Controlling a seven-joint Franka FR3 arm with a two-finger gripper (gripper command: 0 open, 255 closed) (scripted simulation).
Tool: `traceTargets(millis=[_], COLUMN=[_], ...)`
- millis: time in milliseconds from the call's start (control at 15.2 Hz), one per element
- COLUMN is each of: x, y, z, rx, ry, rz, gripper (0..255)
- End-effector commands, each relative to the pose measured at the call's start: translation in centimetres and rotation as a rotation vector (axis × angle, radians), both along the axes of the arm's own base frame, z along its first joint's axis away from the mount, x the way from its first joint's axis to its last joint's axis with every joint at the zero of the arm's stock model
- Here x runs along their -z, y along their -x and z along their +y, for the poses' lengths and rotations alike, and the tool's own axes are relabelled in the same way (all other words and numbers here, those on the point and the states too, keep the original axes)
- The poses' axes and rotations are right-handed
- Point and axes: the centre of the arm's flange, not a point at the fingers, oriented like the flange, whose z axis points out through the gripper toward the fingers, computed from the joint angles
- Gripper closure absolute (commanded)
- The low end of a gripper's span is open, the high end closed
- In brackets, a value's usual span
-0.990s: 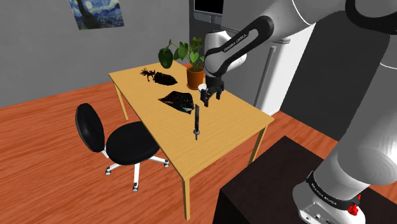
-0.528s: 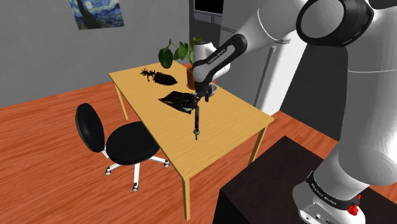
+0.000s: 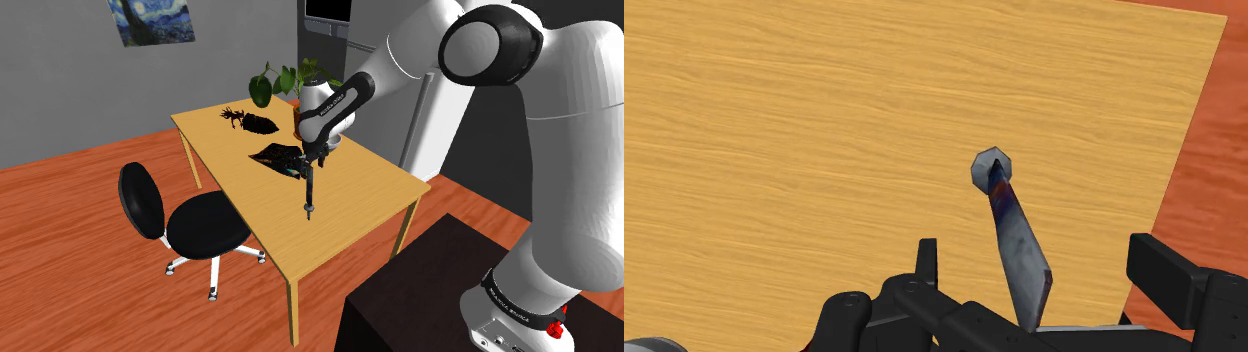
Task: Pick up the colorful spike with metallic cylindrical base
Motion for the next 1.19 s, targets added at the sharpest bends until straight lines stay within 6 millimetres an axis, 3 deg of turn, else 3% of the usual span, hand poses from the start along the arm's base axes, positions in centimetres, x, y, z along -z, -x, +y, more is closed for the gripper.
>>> traceTargets(millis=[0, 66, 132, 726, 1122], x=[0.9, 0.9, 1.0, 0.9, -2.2], y=[-0.1, -0.1, -0.1, -0.1, -0.1], z=[0.0, 0.0, 0.0, 0.0, 0.0], rx=[0.000, 0.000, 0.000, 0.000, 0.000], ry=[0.000, 0.000, 0.000, 0.000, 0.000], rz=[-0.001, -0.001, -0.001, -0.001, -0.001], gripper=[0, 0, 255, 255, 255])
